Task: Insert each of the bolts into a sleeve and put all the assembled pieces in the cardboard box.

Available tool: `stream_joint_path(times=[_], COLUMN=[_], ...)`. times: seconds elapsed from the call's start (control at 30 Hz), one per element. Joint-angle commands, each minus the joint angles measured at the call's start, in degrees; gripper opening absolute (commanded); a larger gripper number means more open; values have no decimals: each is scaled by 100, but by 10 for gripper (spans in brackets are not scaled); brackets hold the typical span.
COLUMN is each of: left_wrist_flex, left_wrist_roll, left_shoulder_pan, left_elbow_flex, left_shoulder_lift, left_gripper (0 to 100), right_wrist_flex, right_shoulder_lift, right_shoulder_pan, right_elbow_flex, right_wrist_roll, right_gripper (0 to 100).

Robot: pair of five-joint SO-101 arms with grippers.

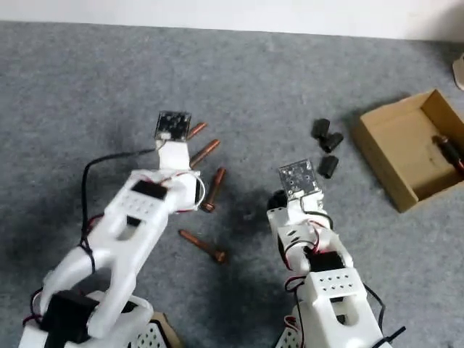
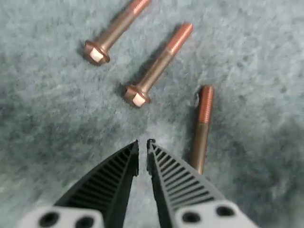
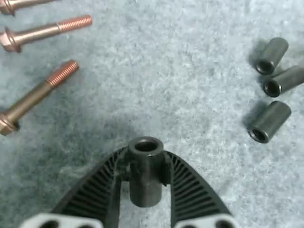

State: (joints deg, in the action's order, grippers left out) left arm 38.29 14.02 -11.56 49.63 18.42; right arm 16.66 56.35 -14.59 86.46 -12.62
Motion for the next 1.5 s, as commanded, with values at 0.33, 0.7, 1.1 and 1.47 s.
stream_joint_path(times=[0.33,0.7,1.1,1.47], left_wrist_flex=[2400,3938,4642,5345], left_wrist_roll=[-2497,-3525,-4475,-4668], left_shoulder_pan=[382,453,602,576], left_elbow_flex=[-3143,-5218,-7099,-8637], left_shoulder_lift=[-1393,-2967,-4382,-5886], left_gripper=[149,275,178,181], right_wrist_flex=[-163,-163,-163,-163], right_shoulder_lift=[198,198,198,198], right_shoulder_pan=[66,66,40,31], right_elbow_flex=[-31,-31,-31,-31], right_wrist_roll=[-88,-88,-88,-97], right_gripper=[4,4,4,4])
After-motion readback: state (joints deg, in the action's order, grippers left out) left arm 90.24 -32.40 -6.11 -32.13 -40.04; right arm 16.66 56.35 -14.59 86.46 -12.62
